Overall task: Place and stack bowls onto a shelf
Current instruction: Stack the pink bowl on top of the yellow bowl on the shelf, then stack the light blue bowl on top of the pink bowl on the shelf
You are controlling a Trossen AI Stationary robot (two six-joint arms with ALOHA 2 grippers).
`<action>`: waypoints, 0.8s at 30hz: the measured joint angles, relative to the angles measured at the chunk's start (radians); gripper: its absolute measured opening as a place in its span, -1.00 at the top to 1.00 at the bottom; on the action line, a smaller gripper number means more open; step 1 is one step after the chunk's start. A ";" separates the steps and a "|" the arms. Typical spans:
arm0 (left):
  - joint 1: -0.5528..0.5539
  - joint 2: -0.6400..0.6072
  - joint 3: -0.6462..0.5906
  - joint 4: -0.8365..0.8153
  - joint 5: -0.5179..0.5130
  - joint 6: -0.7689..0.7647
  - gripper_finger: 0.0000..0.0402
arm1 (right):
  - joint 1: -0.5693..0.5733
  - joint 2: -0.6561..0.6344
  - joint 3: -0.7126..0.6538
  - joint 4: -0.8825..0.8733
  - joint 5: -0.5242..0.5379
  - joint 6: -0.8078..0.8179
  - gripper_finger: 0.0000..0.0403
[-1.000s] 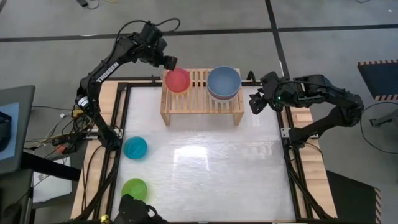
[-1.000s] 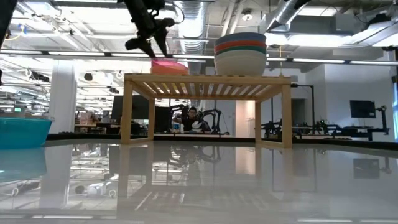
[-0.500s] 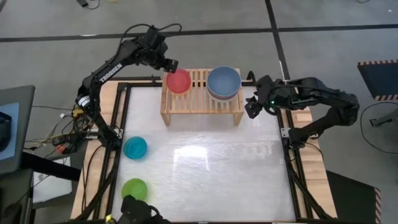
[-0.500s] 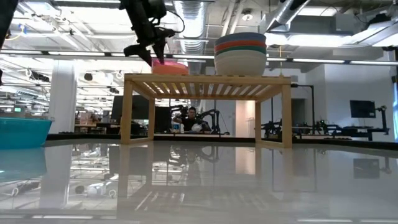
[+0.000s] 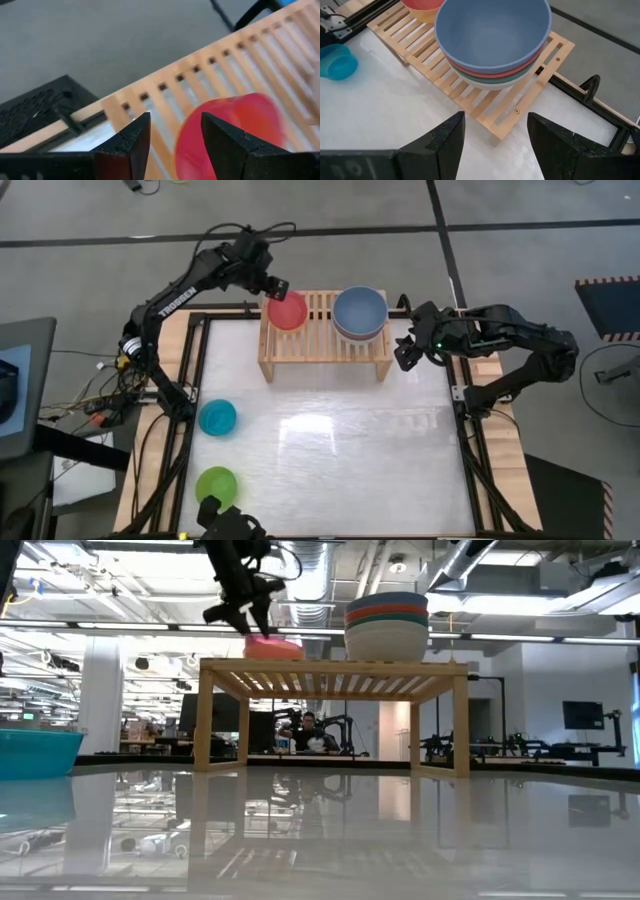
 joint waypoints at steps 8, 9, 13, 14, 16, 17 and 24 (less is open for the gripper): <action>0.003 0.000 -0.086 0.007 -0.005 -0.030 0.21 | 0.000 0.000 0.000 0.000 0.000 0.000 -0.19; 0.003 0.000 -0.091 0.004 -0.005 -0.034 0.21 | 0.000 0.000 0.000 0.000 0.000 0.000 -0.19; -0.003 -0.002 -0.068 0.005 -0.005 -0.047 0.21 | 0.000 0.000 0.000 0.000 0.001 0.000 -0.19; -0.006 -0.006 -0.052 0.008 -0.005 -0.053 0.21 | 0.000 0.000 0.000 0.000 0.002 0.000 -0.19; -0.016 -0.019 -0.001 0.006 -0.003 -0.059 0.21 | 0.000 0.000 0.000 0.000 0.010 0.000 -0.19; -0.022 -0.031 0.028 0.009 -0.003 -0.056 0.21 | 0.000 0.000 0.000 0.000 0.017 0.000 -0.19; -0.145 -0.161 0.091 -0.032 -0.141 -0.035 0.21 | -0.060 0.000 0.000 0.009 0.027 -0.010 -0.19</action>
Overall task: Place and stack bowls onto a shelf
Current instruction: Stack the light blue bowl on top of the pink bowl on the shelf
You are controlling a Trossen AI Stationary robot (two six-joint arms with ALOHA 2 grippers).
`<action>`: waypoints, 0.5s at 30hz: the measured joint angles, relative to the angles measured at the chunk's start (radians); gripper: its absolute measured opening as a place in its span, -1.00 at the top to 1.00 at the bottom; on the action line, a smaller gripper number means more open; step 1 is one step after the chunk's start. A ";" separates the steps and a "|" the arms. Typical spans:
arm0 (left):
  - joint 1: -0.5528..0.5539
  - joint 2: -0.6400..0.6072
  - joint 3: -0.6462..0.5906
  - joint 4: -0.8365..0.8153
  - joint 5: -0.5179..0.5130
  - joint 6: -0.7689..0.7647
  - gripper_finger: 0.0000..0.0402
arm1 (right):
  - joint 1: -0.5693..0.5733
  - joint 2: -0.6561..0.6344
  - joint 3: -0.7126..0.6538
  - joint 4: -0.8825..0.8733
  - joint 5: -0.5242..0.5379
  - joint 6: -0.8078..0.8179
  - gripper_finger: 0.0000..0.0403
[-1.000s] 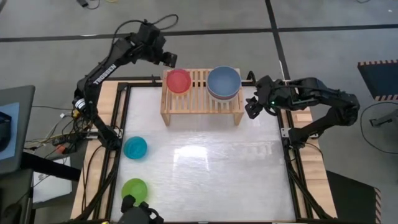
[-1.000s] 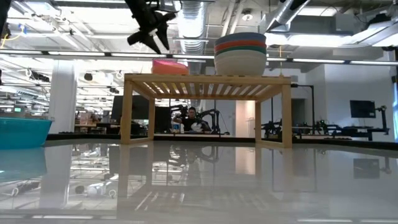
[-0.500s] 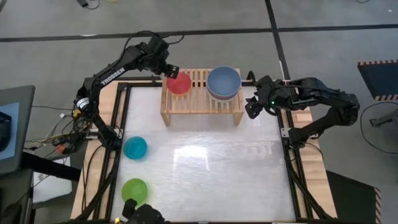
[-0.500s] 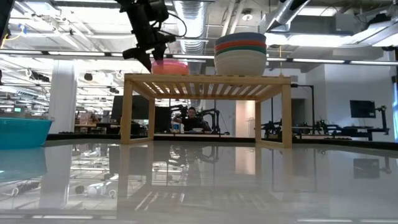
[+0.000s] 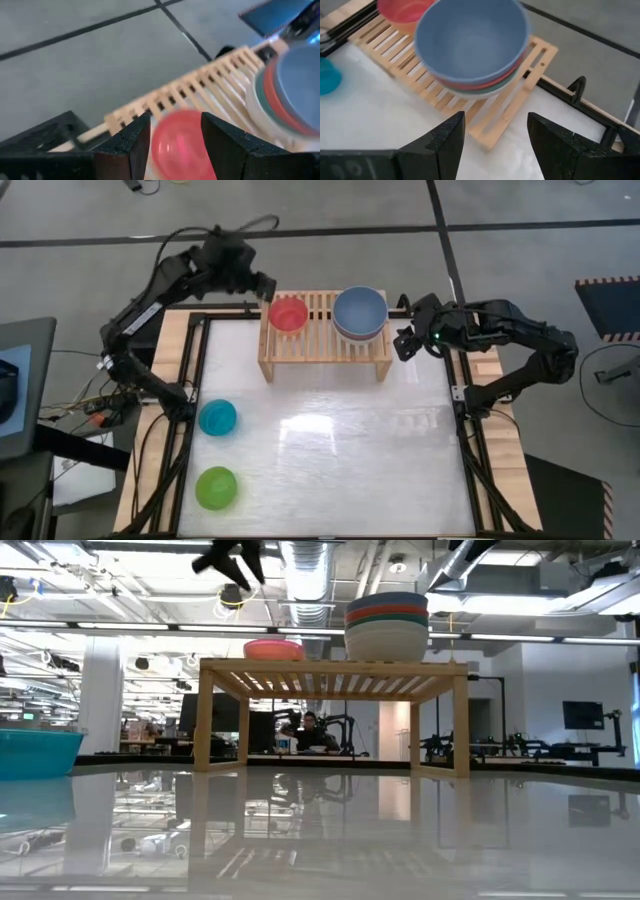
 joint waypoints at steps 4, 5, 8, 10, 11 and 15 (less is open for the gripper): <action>-0.140 -0.070 -0.041 -0.105 -0.145 -0.048 0.21 | -0.051 0.000 0.000 0.033 -0.001 -0.047 -0.19; -0.181 -0.088 -0.065 -0.122 -0.182 -0.072 0.21 | -0.062 0.000 0.000 0.045 -0.001 -0.062 -0.19; -0.309 -0.148 -0.169 -0.148 -0.265 -0.176 0.21 | -0.090 0.000 0.000 0.071 -0.018 -0.097 -0.19; -0.393 -0.196 -0.255 -0.151 -0.300 -0.264 0.21 | -0.102 0.000 0.000 0.075 -0.024 -0.104 -0.19; -0.430 -0.221 -0.304 -0.153 -0.305 -0.309 0.21 | -0.103 0.000 0.000 0.075 -0.024 -0.105 -0.19; -0.568 -0.314 -0.505 -0.160 -0.285 -0.532 0.21 | -0.105 0.000 0.000 0.076 -0.027 -0.121 -0.19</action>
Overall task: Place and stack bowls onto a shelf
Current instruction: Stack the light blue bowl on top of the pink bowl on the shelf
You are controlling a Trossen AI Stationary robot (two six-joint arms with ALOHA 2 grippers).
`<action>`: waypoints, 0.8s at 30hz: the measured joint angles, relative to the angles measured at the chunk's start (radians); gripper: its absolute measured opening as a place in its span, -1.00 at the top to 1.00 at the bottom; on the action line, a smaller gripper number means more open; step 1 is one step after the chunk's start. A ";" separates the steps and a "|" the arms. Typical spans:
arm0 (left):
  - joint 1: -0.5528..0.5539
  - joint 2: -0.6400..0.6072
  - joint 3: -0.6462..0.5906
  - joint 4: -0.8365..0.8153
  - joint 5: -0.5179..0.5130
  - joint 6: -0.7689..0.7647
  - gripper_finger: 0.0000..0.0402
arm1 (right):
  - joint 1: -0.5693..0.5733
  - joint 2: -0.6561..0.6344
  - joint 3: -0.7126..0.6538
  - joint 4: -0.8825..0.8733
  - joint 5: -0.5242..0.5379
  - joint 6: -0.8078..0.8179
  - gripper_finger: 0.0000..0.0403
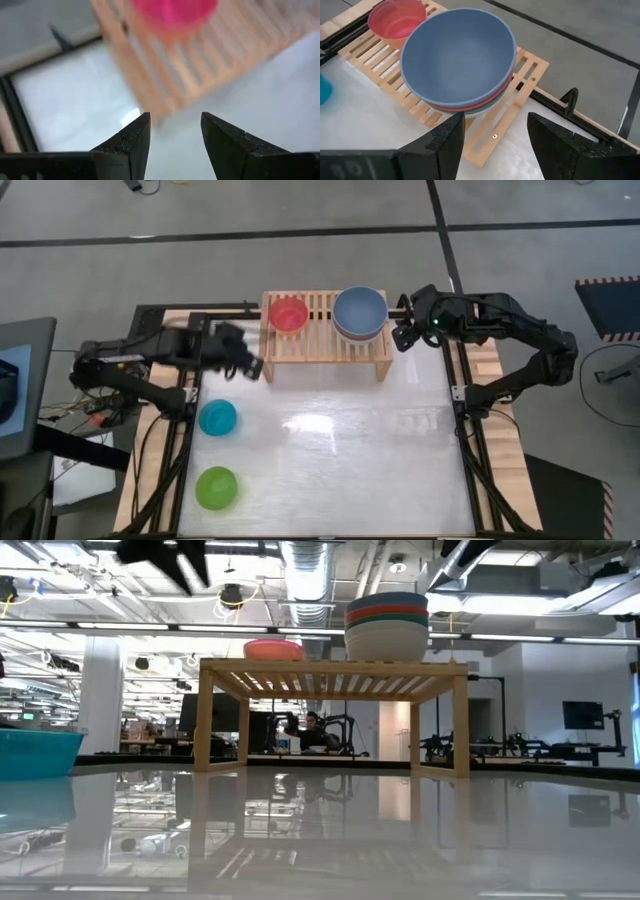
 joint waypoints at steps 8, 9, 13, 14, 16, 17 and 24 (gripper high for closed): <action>-0.258 -0.086 -0.309 0.013 0.043 -0.438 0.21 | 0.000 0.000 0.000 0.031 -0.001 -0.009 -0.19; -0.287 -0.086 -0.327 0.017 0.043 -0.482 0.21 | 0.000 0.000 0.000 0.031 -0.001 -0.009 -0.19; -0.397 -0.080 -0.397 0.042 0.057 -0.633 0.21 | -0.001 0.000 0.000 0.030 -0.015 -0.005 -0.19; -0.421 -0.071 -0.414 0.061 0.058 -0.659 0.21 | -0.001 0.000 0.000 0.030 -0.021 -0.001 -0.19; -0.460 -0.057 -0.450 0.084 0.077 -0.694 0.21 | 0.003 0.000 0.000 0.028 -0.025 0.006 -0.19; -0.476 -0.049 -0.463 0.087 0.097 -0.704 0.21 | 0.007 0.000 0.000 0.025 -0.025 0.013 -0.19; -0.507 -0.019 -0.561 0.089 0.224 -0.732 0.21 | 0.015 0.000 0.000 0.023 -0.025 0.019 -0.19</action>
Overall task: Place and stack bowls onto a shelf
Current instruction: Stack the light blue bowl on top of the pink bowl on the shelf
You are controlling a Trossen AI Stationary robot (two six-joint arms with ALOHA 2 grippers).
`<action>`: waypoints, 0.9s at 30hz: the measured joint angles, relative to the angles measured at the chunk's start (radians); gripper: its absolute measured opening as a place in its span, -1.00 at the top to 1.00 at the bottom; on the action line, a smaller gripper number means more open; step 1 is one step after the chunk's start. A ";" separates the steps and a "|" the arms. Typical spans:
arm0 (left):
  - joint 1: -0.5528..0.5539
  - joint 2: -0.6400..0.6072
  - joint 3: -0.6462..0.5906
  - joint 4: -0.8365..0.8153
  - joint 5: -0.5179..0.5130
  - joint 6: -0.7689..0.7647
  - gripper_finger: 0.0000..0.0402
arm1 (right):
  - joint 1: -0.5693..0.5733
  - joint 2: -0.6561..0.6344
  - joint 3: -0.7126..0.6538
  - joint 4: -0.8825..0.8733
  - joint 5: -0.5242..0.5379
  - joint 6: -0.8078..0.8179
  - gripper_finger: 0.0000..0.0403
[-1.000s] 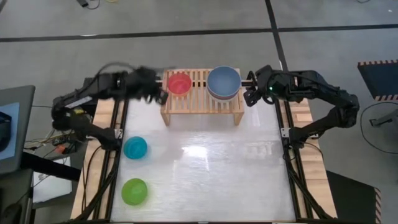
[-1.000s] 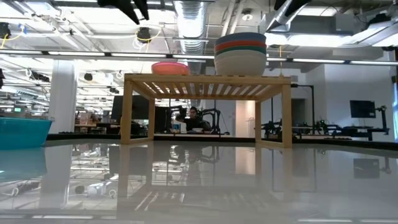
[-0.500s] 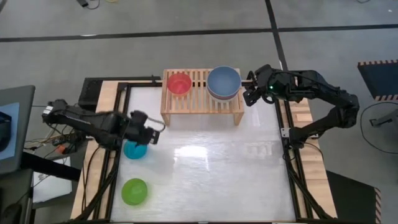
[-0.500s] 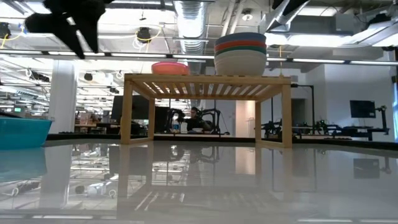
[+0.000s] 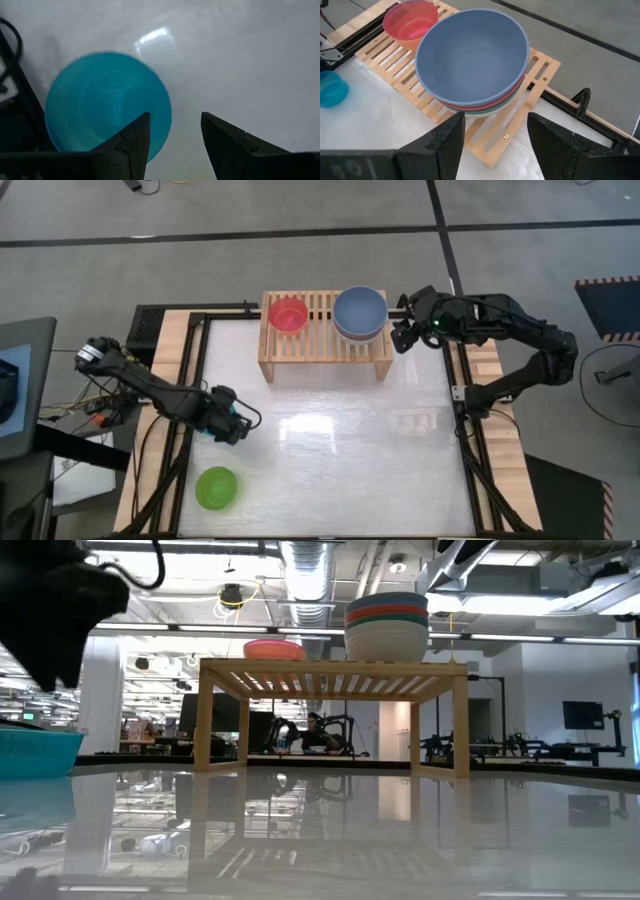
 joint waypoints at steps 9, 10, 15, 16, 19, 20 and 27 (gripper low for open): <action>0.001 0.001 -0.147 0.199 0.075 0.121 0.36 | 0.000 0.000 0.000 0.000 0.000 0.000 -0.19; 0.004 0.001 -0.168 0.242 0.090 0.138 0.40 | 0.000 0.000 0.000 0.000 0.000 0.000 -0.19; 0.008 0.001 -0.233 0.308 0.126 0.143 0.59 | -0.001 0.000 0.000 -0.001 0.001 0.000 -0.19; 0.008 0.001 -0.241 0.303 0.125 0.142 0.62 | -0.002 0.000 0.000 0.000 0.001 0.000 -0.19; 0.011 0.001 -0.247 0.292 0.117 0.160 0.75 | -0.003 0.000 0.000 0.000 0.001 0.000 -0.19; 0.016 0.001 -0.247 0.288 0.118 0.175 0.80 | -0.003 0.000 0.000 0.000 0.001 0.000 -0.19; 0.088 0.001 -0.147 0.282 0.148 0.426 0.99 | -0.003 0.000 0.000 0.000 0.001 0.000 -0.19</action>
